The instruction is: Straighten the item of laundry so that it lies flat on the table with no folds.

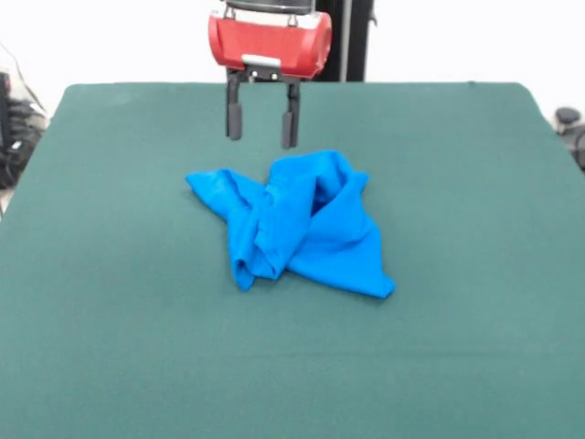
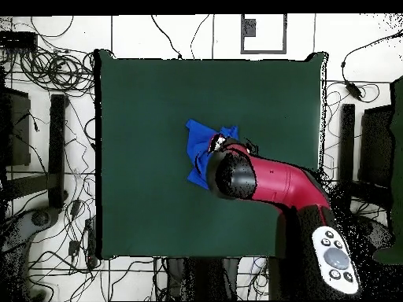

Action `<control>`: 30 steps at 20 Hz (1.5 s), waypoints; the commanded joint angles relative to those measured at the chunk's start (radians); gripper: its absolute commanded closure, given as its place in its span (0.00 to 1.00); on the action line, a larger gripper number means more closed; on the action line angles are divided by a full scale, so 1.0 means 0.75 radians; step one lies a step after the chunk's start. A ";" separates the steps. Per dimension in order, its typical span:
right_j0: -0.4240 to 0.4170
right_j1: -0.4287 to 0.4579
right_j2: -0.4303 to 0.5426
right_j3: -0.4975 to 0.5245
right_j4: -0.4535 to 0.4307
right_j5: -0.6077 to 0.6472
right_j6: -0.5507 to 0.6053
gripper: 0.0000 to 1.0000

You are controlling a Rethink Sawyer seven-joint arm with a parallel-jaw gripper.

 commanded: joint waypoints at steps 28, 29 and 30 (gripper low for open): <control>-0.101 0.275 0.362 -0.325 -0.094 0.071 -0.133 0.00; -0.101 0.281 0.362 -0.330 -0.096 0.068 -0.131 0.00; -0.101 0.285 0.363 -0.333 -0.099 0.065 -0.130 0.00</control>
